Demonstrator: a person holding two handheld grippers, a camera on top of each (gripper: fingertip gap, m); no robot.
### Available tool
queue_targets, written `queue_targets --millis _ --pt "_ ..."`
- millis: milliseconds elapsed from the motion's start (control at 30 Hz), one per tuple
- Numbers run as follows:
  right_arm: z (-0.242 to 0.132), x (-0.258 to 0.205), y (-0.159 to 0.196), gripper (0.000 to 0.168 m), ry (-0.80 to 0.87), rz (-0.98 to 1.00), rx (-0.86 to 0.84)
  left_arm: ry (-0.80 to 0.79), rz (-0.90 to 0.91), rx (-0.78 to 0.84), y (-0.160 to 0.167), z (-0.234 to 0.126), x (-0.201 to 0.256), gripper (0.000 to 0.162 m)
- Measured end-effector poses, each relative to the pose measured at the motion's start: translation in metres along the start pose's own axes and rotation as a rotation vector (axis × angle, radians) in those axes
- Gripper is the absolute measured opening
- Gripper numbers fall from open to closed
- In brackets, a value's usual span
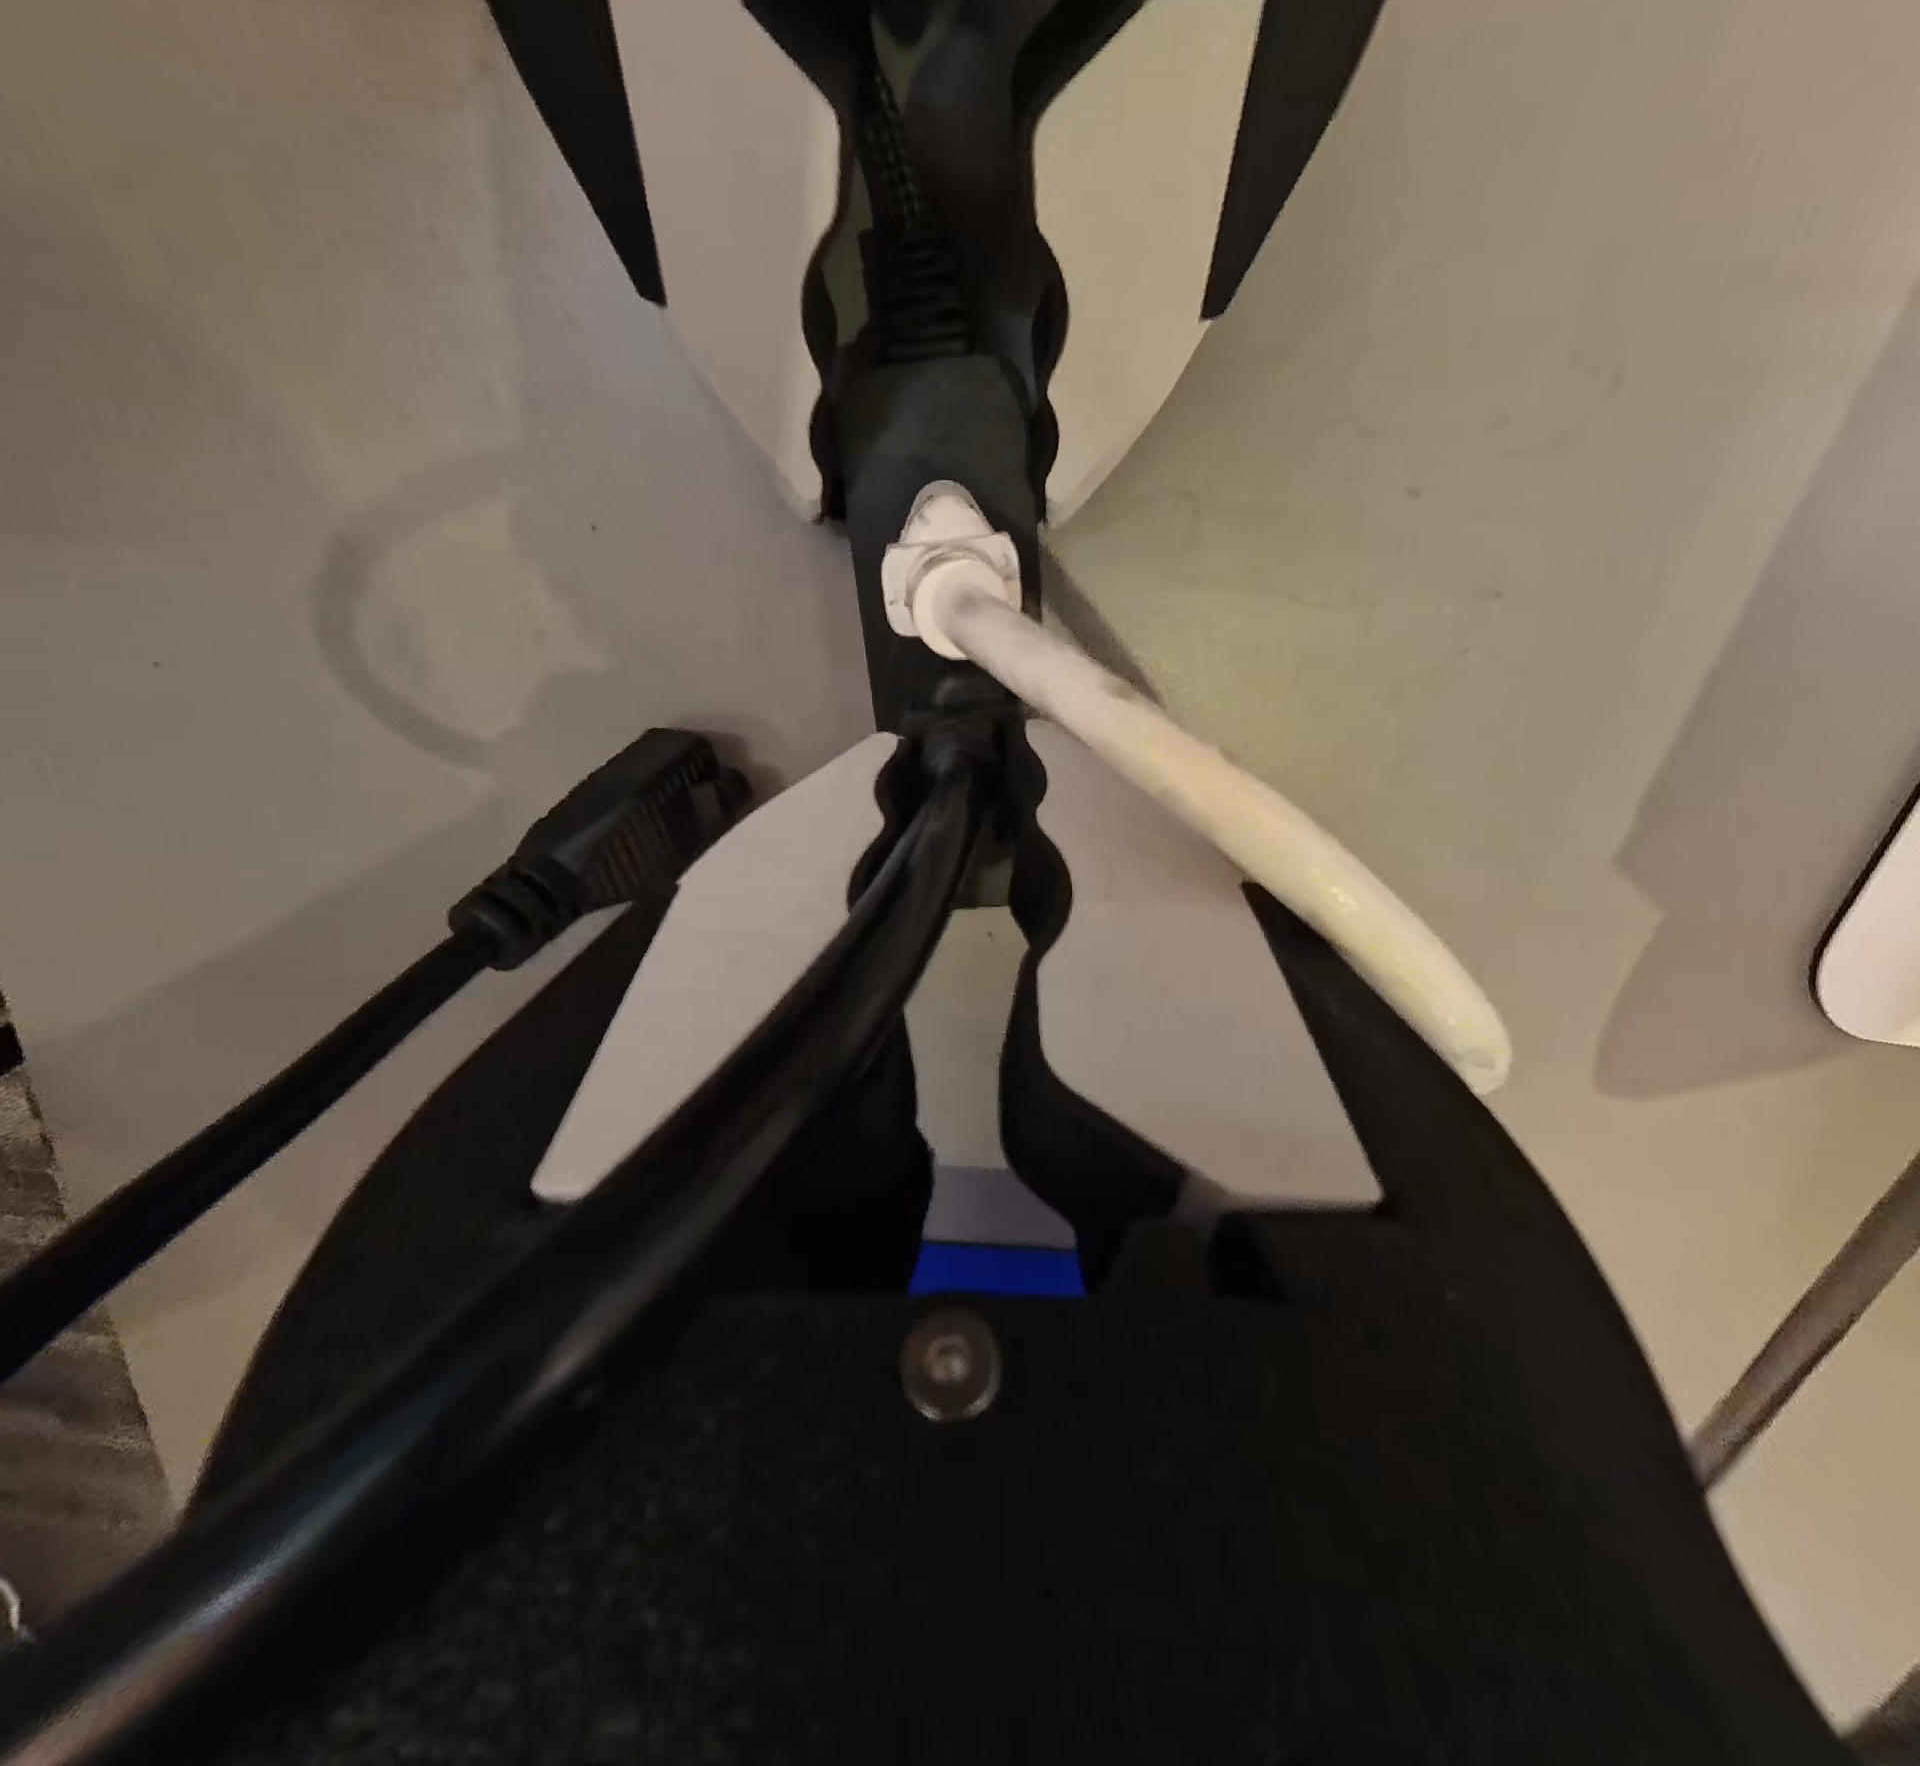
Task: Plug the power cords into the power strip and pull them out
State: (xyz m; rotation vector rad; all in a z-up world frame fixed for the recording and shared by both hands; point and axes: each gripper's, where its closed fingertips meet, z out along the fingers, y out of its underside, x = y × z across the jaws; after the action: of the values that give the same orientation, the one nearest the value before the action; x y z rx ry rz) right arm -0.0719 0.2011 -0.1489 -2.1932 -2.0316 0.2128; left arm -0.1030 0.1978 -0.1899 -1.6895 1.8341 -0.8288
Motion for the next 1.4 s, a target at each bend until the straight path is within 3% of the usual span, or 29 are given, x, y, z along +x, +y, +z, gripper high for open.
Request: queue_targets --millis 133,233,367,567,700,800,933,1033,1133,1300,1400 --pt "-0.001 0.000 -0.002 0.015 0.028 0.035 0.006 0.011 0.018 -0.002 0.001 -0.001 0.000 0.045" --pt "-0.003 0.001 -0.002 0.025 0.116 -0.043 0.002 0.022 0.027 -0.009 0.002 -0.001 0.000 0.045" --pt "-0.014 0.003 0.008 0.035 0.182 0.024 -0.036 0.043 0.036 -0.008 0.004 -0.003 0.002 0.045" --pt "-0.069 -0.024 0.030 0.042 0.285 0.364 0.295 0.050 0.062 -0.021 0.007 -0.006 0.002 0.045" --pt "-0.102 -0.055 0.062 0.046 0.591 0.527 0.472 0.010 0.082 -0.042 0.008 -0.005 0.001 0.048" --pt "-0.094 -0.097 0.064 0.042 0.647 0.614 0.644 -0.039 0.056 -0.052 0.006 -0.008 -0.001 0.053" --pt "-0.058 -0.141 0.043 0.045 0.618 0.643 0.885 -0.135 0.015 -0.028 -0.003 -0.031 -0.001 0.055" --pt "-0.037 -0.156 0.038 0.048 0.628 0.652 0.944 -0.220 -0.083 0.035 -0.012 -0.063 0.014 0.055" --pt "-0.042 -0.164 0.032 0.050 0.624 0.631 0.985 -0.279 -0.296 0.149 -0.008 -0.089 0.056 0.051" --pt "-0.041 -0.163 0.045 0.047 0.592 0.704 1.020 -0.326 -0.595 0.401 0.020 -0.104 0.142 0.047" --pt "-0.042 -0.161 0.054 0.045 0.602 0.709 1.008 -0.320 -0.629 0.375 0.032 -0.106 0.161 0.048"
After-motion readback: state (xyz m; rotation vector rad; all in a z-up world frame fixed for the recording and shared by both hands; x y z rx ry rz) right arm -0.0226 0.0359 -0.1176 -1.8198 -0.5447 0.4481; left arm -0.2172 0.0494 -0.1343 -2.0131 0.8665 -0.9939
